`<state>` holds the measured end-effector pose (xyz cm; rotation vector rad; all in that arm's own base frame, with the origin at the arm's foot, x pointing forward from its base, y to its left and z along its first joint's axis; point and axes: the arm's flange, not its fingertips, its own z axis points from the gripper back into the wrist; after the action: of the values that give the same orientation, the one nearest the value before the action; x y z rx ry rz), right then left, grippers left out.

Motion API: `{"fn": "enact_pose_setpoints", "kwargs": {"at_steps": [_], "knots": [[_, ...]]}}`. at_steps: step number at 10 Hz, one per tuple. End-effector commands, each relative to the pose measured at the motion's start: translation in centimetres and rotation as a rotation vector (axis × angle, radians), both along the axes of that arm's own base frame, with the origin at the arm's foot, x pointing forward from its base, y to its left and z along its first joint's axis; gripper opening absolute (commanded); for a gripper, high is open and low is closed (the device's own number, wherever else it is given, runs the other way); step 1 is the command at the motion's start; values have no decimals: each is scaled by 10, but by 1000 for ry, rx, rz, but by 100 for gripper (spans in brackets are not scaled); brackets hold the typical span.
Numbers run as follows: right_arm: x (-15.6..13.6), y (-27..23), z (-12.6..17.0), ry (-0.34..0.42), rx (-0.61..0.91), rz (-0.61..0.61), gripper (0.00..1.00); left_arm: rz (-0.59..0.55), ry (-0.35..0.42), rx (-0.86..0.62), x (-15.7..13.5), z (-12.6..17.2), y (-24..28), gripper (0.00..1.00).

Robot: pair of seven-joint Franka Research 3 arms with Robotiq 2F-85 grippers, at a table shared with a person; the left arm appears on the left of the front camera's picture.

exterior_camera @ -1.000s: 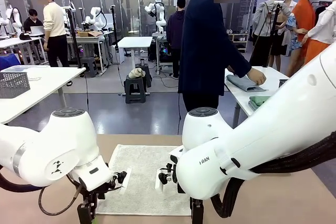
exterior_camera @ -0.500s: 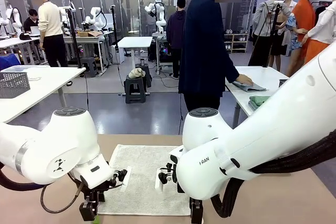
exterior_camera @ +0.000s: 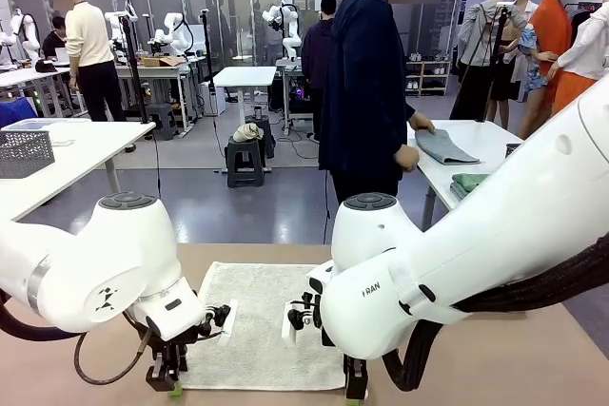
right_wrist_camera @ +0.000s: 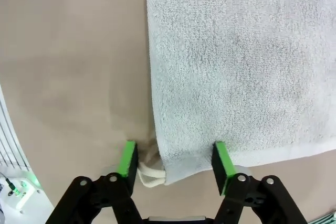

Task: Fold the towels and place them in the basket.
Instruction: When a person lays out a Towel with hook on the table, fold it in half twice.

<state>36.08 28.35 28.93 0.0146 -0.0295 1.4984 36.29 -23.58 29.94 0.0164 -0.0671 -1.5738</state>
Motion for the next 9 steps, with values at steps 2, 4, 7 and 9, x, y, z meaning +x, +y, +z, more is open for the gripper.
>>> {"fn": "enact_pose_setpoints", "kwargs": {"at_steps": [2, 4, 7, 9], "knots": [[-1, 0, -1, 11, -1, -18, 60, 8, -32, 29, 0, 4, -4, 23], [-1, 1, 2, 17, -5, -15, 40, 1, -34, 32, 1, 9, -5, 3], [-2, 2, 5, 29, -24, -1, 0, -3, -35, 42, 0, 12, -3, 0], [-2, -1, 8, 36, -49, 5, 0, -15, -30, 49, 0, 15, -1, 0]]}}
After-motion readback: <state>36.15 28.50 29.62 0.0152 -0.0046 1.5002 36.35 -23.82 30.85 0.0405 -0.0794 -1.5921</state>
